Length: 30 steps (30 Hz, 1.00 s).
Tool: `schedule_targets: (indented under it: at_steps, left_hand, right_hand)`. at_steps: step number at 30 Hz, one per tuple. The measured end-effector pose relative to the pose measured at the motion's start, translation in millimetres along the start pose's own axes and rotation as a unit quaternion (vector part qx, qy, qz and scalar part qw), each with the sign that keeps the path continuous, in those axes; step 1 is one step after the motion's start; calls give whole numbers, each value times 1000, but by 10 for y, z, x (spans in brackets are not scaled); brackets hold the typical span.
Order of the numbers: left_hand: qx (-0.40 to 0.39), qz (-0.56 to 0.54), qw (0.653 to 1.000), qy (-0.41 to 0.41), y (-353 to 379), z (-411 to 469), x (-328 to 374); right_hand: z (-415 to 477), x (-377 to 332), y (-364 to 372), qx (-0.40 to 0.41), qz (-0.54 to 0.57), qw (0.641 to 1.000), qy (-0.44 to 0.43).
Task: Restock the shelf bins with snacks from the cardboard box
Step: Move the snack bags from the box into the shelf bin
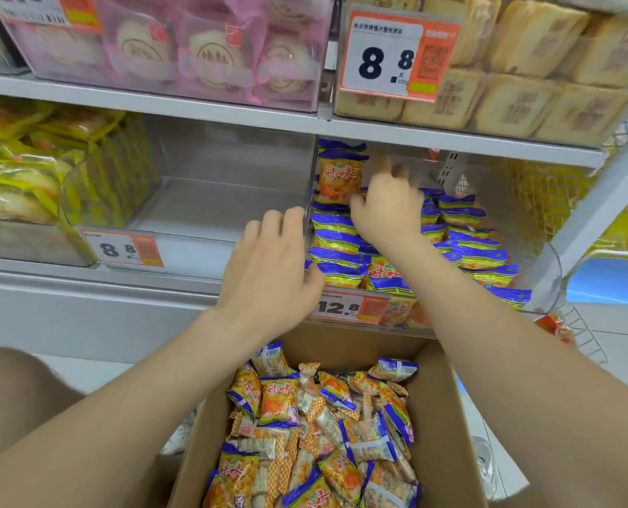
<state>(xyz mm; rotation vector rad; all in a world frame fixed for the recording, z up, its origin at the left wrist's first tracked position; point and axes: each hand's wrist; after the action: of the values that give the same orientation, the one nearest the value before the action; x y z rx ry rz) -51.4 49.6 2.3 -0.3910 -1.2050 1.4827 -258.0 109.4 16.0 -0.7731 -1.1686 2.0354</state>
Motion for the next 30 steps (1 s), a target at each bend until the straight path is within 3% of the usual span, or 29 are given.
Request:
schedule_targets:
  at_steps: [4,6,8,10,12,14,16,21,28,30]
  left_hand:
    - [76,-37,995,54,-119,-218,69]
    - [26,-75,996,49,-169,-346,117]
    - [-121,-67,990,35,-127,-467,119]
    - [-310,16,949,54,20,-563,41]
    - [-503,111,856,51,255,-660,-74]
    - [-605,183,775,20,583,-778,-225]
    - [-607,199,769,10,877,-867,-356]
    - [-535,173,827,12,1394,-1015,-544]
    - [-552,186,813,-2,1758,-1222,-578]
    - [-572,210,793,-12,1783,-1268,-566]
  right_hand:
    - [-593,81,-382,116,189,966,-133]
    - [-1053,132,-547,97,214,948,-212]
    - [-1506,202,-627,30,205,946,-251]
    - [-1843,298,-583,-79,129,951,-270]
    - [-2028,367,-440,-217,36,933,-286]
    - [-2118,395,-260,-301,-12,907,-295]
    - [-2152,386,-119,-331,-45,890,-309]
    - [-2102,384,29,-340,-81,878,-328]
    - [-2019,424,-42,-344,-77,872,-339]
    - [-2027,425,-53,-345,-86,870,-341]
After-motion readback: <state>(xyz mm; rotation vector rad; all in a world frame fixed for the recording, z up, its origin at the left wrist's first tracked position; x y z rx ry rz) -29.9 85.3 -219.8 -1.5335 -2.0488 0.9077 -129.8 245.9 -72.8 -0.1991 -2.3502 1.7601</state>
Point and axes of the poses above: each hand's wrist, its own z-axis towards the middle knuckle, its own y-axis out of the palm, x = y × z, and after that the axes turned 5 degrees about -z, right-handed
